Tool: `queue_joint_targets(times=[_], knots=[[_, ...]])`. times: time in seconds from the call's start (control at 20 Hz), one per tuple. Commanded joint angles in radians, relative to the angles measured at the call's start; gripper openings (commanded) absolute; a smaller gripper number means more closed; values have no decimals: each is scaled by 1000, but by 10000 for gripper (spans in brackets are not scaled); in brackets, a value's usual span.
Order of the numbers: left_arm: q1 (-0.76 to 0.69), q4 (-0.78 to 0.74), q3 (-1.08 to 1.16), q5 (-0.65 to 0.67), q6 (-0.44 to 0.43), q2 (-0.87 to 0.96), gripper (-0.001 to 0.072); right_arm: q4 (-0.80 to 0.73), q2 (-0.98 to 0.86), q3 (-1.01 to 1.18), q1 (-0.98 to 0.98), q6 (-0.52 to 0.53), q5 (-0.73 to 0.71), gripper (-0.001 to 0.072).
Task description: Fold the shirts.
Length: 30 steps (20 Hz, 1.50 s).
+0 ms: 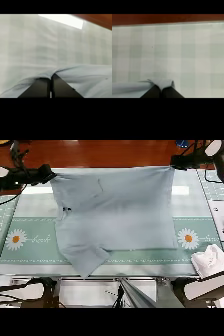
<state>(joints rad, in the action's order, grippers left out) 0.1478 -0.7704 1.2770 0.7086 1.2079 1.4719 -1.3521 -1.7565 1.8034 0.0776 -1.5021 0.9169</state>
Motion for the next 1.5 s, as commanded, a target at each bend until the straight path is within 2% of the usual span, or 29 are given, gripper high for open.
queue_joint_targets(times=[0.0, 0.3, 0.45, 0.5, 0.6, 0.75, 0.85, 1.0, 1.15, 1.2, 1.3, 1.35, 1.4, 1.45], knots=[[-39, 3, 0, -193, -22, 49, 19, 13, -51, 0, 1, -13, -119, 21], [-79, 0, 0, -174, -23, 122, 19, 16, -115, 0, 0, -14, -42, 21], [-56, 0, 2, -142, -69, 93, 20, 10, -95, 1, 7, -13, -10, 21], [-41, 0, 5, -91, -79, 77, 20, 10, -80, 1, 9, -13, 20, 20], [0, 0, 24, 105, -77, 56, 19, 5, -46, 1, 19, -14, 122, 20], [37, -18, 29, 373, -24, 60, 19, -13, -29, 1, 28, -18, 313, 21], [34, -96, 29, 449, 31, 73, 19, -31, -36, 1, 28, -22, 412, 21], [22, -121, 28, 476, 85, 109, 23, -29, -53, 0, 25, -29, 444, 22], [11, -121, 28, 472, 120, 138, 80, -11, -76, 0, 25, -42, 456, 23], [13, -121, 29, 471, 122, 139, 191, -10, -77, 0, 25, -42, 455, 32], [31, -121, 39, 515, 125, 129, 403, -13, -69, 1, 26, -18, 472, 262], [48, -121, 51, 565, 124, 122, 413, -20, -55, 1, 31, 24, 501, 345], [73, -124, 67, 628, 125, 111, 413, -45, -34, 1, 37, 76, 552, 388], [101, -130, 80, 689, 125, 93, 413, -105, -6, 1, 43, 117, 621, 387]])
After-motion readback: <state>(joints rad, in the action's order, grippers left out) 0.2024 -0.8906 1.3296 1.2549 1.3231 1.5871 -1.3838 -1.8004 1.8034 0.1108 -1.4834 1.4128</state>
